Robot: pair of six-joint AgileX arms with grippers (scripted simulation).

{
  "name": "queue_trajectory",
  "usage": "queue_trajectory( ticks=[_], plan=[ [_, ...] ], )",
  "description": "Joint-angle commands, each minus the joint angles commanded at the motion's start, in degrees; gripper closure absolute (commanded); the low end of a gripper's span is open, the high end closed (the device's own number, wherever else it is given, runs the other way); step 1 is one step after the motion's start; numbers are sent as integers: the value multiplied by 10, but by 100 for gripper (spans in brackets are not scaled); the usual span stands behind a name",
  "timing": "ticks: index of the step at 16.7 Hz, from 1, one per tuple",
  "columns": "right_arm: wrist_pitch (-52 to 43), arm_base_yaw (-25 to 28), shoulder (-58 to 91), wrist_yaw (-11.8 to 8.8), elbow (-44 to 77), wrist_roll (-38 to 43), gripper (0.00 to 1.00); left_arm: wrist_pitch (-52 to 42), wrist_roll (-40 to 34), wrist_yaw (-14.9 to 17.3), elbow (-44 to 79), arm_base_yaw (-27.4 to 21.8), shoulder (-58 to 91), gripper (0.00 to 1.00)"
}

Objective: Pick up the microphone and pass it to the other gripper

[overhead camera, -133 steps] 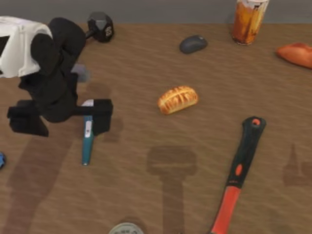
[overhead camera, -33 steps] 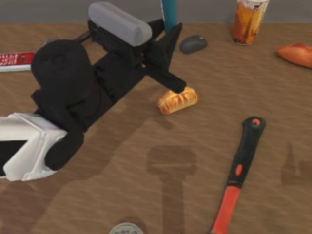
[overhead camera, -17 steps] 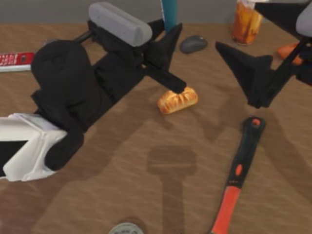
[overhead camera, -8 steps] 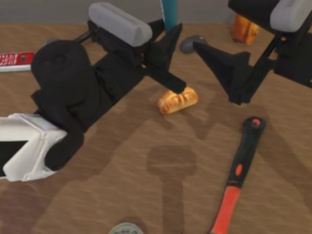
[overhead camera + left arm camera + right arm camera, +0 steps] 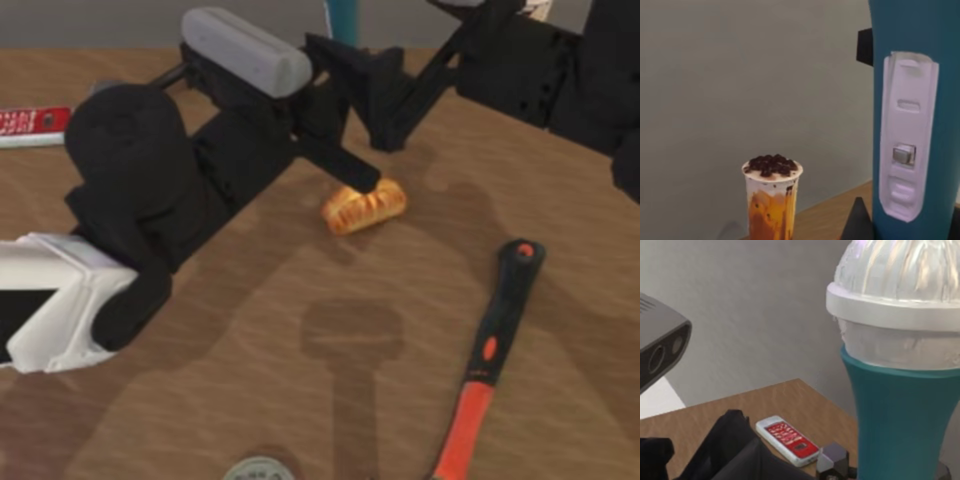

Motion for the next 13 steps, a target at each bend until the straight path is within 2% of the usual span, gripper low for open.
queue_trajectory(
  ticks=[3,7,13],
  plan=[
    [8,22,51,22,45,1,0,0,0,0,0,0,0,100],
    [9,24,56,25,50,1,0,0,0,0,0,0,0,100],
    [9,24,56,25,50,1,45,0,0,0,0,0,0,100]
  ],
)
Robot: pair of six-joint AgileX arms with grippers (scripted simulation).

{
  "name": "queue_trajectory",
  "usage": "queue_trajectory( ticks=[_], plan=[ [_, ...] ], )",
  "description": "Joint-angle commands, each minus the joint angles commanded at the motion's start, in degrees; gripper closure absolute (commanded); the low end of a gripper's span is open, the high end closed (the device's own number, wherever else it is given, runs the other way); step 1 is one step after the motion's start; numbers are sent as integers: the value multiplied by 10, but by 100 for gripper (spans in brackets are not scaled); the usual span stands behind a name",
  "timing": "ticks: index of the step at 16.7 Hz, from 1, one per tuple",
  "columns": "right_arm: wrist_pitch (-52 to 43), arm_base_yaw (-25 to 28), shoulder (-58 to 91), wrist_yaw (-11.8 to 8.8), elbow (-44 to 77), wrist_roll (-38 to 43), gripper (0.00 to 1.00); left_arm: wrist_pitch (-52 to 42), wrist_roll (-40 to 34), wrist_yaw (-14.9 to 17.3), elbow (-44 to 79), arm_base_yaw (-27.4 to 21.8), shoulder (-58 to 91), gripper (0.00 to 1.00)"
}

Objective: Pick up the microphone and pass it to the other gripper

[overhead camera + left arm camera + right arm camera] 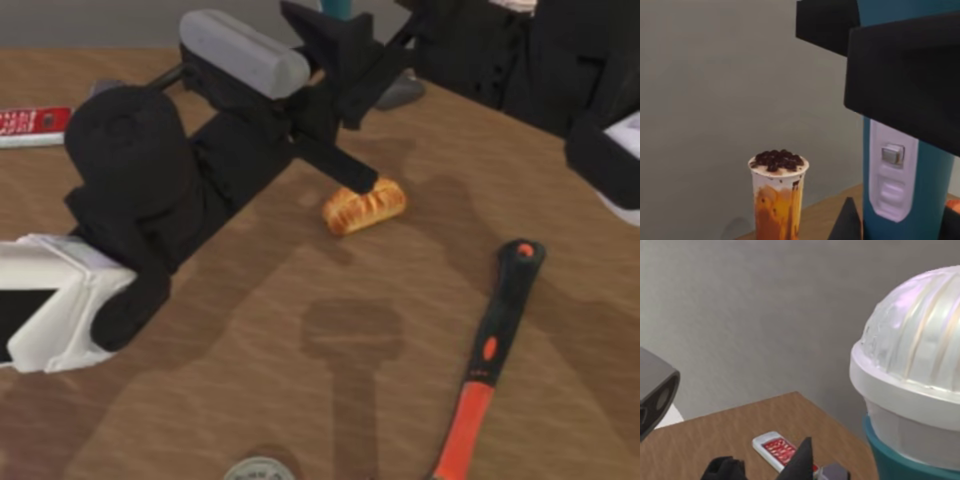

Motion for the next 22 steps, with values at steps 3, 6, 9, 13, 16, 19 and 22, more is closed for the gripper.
queue_trajectory(
  ticks=[3,6,9,13,16,19,22],
  plan=[
    [0,0,0,0,0,0,68,0,0,0,0,0,0,100],
    [0,0,0,0,0,0,90,0,0,0,0,0,0,100],
    [0,0,0,0,0,0,100,0,0,0,0,0,0,100],
    [0,0,0,0,0,0,100,0,0,0,0,0,0,100],
    [0,0,0,0,0,0,100,0,0,0,0,0,0,100],
    [0,0,0,0,0,0,100,0,0,0,0,0,0,77],
    [0,0,0,0,0,0,100,0,0,0,0,0,0,55]
  ],
)
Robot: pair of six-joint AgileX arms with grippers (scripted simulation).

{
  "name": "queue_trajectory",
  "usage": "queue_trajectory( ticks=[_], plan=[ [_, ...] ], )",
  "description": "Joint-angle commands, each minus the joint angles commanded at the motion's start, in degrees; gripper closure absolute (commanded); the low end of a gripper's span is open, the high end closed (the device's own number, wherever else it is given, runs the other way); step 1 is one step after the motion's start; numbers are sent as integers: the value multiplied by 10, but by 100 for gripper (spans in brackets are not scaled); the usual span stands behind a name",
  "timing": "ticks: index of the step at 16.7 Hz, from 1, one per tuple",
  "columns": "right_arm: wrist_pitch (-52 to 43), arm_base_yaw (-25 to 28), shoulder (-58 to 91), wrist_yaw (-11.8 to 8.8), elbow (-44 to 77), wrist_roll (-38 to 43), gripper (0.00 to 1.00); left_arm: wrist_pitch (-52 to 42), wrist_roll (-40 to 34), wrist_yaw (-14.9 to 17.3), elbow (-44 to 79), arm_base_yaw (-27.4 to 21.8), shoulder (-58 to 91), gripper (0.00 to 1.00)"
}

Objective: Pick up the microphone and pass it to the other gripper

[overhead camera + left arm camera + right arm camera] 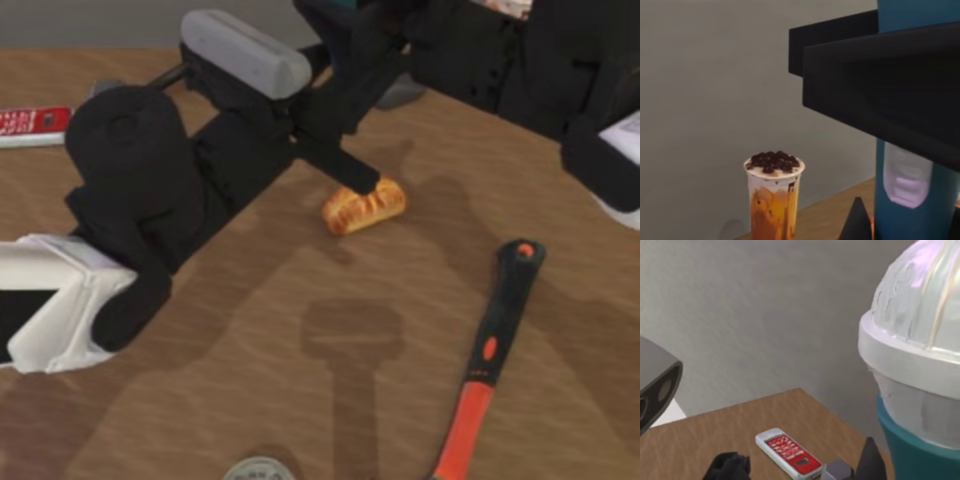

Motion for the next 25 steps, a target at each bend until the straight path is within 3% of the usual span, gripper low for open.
queue_trajectory(
  ticks=[7,18,25],
  plan=[
    [0,0,0,0,0,0,100,0,0,0,0,0,0,2],
    [0,-6,-8,0,2,1,100,-1,3,-2,-15,7,-3,0],
    [1,-63,-57,-65,-45,0,100,-3,0,17,-145,38,-135,0]
  ],
)
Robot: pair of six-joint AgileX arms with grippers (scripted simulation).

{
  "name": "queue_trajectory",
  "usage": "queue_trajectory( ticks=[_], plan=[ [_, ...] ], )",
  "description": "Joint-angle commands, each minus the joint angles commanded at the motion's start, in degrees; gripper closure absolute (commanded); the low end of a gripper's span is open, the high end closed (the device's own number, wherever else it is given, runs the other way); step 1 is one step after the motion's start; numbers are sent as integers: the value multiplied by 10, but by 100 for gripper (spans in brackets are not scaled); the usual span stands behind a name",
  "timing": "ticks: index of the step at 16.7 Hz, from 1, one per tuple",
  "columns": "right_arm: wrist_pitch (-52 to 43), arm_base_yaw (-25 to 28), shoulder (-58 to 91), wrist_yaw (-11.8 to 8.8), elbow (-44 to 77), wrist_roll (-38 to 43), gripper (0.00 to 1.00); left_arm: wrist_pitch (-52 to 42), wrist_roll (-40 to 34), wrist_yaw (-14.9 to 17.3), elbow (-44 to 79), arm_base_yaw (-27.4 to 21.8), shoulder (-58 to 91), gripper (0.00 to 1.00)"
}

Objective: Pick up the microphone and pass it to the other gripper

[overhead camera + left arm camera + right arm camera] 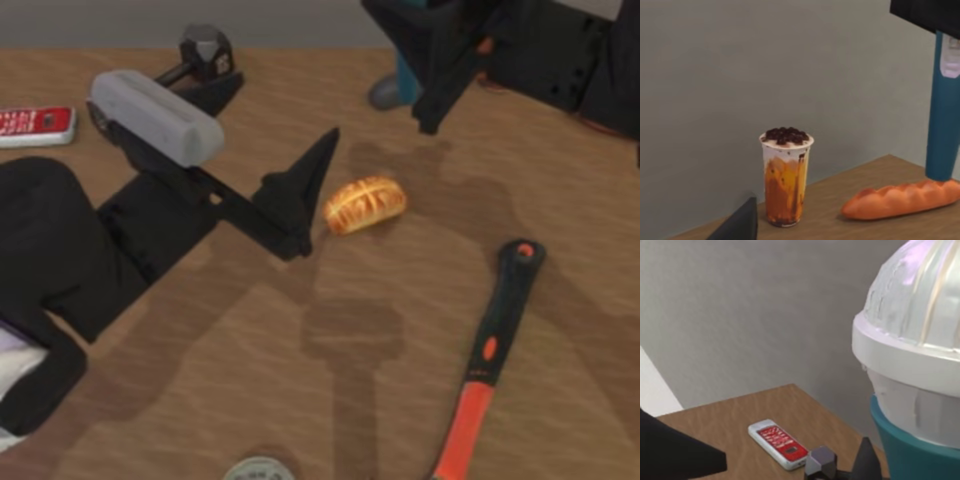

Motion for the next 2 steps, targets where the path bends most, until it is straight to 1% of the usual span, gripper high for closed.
queue_trajectory(
  ticks=[2],
  plan=[
    [0,-5,-4,-5,-4,-2,100,1,0,2,-10,2,-10,0]
  ],
)
